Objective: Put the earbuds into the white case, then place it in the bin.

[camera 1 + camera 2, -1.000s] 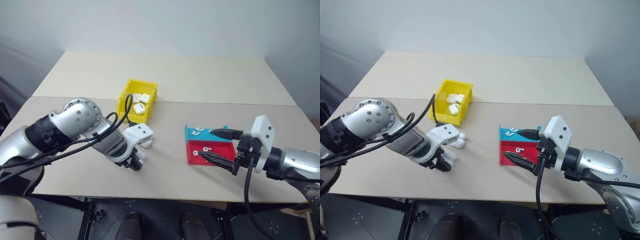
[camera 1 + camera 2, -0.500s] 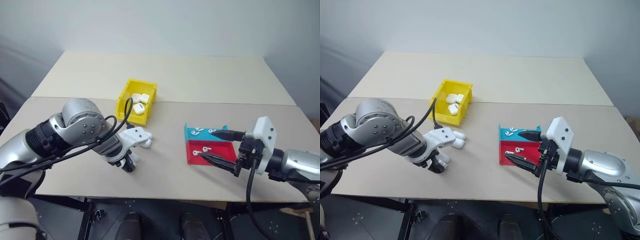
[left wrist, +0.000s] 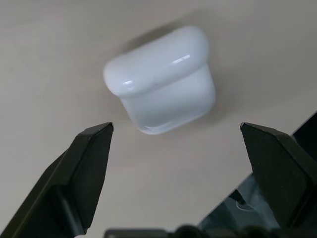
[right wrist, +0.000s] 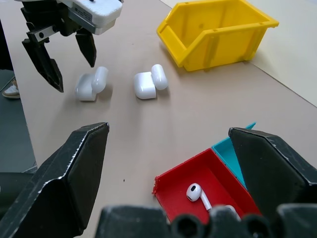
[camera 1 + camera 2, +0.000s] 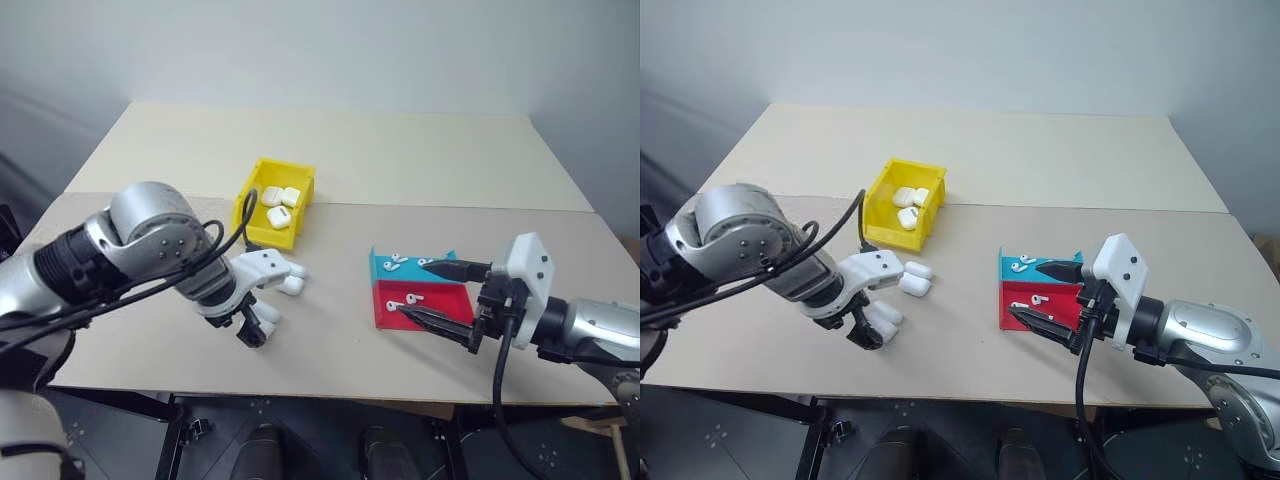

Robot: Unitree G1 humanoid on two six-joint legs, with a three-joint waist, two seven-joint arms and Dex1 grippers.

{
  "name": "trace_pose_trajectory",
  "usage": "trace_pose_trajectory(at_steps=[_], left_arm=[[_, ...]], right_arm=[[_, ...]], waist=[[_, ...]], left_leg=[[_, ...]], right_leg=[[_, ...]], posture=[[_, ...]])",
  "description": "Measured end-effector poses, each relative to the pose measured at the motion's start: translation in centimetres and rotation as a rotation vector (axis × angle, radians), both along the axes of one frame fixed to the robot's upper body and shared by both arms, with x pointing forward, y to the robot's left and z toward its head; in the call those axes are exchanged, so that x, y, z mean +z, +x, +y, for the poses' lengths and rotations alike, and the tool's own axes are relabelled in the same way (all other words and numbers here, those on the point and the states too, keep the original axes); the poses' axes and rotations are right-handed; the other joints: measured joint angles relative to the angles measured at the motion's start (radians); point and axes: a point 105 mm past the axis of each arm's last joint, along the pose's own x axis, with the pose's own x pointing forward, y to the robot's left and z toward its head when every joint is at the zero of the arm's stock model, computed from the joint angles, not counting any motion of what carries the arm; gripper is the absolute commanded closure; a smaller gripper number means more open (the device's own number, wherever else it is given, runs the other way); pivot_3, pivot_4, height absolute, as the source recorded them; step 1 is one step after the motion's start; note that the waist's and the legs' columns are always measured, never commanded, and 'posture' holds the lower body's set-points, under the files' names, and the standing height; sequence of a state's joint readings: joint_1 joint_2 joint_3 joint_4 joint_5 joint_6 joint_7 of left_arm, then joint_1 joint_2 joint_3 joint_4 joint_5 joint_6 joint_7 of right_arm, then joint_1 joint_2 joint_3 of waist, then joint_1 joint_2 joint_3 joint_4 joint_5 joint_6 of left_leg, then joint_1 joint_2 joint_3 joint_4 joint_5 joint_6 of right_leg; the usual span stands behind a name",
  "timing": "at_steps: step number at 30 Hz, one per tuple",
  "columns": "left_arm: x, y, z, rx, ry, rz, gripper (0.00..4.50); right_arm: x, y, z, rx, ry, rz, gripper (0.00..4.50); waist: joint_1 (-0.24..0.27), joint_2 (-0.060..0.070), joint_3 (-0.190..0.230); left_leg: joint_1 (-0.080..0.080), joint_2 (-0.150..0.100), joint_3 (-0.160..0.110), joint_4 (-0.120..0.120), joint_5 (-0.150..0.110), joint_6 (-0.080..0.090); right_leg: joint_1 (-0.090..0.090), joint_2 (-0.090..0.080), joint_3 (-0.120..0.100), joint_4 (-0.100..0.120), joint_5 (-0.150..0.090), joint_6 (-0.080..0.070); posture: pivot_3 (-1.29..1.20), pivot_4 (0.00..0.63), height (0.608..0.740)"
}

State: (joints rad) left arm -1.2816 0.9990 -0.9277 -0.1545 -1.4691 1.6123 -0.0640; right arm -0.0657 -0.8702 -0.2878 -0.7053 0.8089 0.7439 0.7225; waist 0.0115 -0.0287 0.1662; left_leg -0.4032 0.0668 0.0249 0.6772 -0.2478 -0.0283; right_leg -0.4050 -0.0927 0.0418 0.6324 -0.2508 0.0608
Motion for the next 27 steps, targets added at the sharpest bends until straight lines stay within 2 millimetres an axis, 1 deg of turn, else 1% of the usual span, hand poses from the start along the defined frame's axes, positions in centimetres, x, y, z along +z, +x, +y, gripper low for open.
trace_pose_trajectory(at_steps=[5,14,19,27], left_arm=[[0.3,0.2,0.2,0.055,0.026,0.035,0.03],[0.4,0.4,-0.9,0.108,0.025,0.066,0.03],[0.2,0.5,-1.1,0.114,0.035,0.032,0.03],[-1.2,0.9,-0.8,0.155,0.047,-0.003,0.03]], right_arm=[[0.1,0.0,0.1,0.013,0.0,-0.001,0.0],[0.3,0.1,0.2,0.019,0.001,-0.011,0.0],[0.2,0.0,0.2,0.019,0.001,-0.007,0.0],[0.2,-0.1,0.2,0.021,0.002,-0.006,0.0]], waist=[[0.0,0.0,0.0],[0.0,0.0,0.0],[-0.001,0.0,0.0],[0.0,0.0,0.0]], left_leg=[[0.0,0.0,0.0,0.001,0.0,0.0],[-0.001,0.0,-0.001,0.0,0.0,0.0],[0.0,0.0,-0.001,0.001,0.0,0.0],[0.0,0.0,-0.001,0.001,0.0,0.0]], right_leg=[[0.0,0.0,0.0,0.0,0.0,0.0],[0.0,0.0,0.0,0.0,0.0,0.0],[0.0,0.0,0.0,0.0,0.0,0.0],[0.0,0.0,0.0,0.0,0.0,0.0]], posture=[[0.0,0.15,0.74],[0.0,0.15,0.74],[0.0,0.15,0.74],[0.0,0.15,0.74]])
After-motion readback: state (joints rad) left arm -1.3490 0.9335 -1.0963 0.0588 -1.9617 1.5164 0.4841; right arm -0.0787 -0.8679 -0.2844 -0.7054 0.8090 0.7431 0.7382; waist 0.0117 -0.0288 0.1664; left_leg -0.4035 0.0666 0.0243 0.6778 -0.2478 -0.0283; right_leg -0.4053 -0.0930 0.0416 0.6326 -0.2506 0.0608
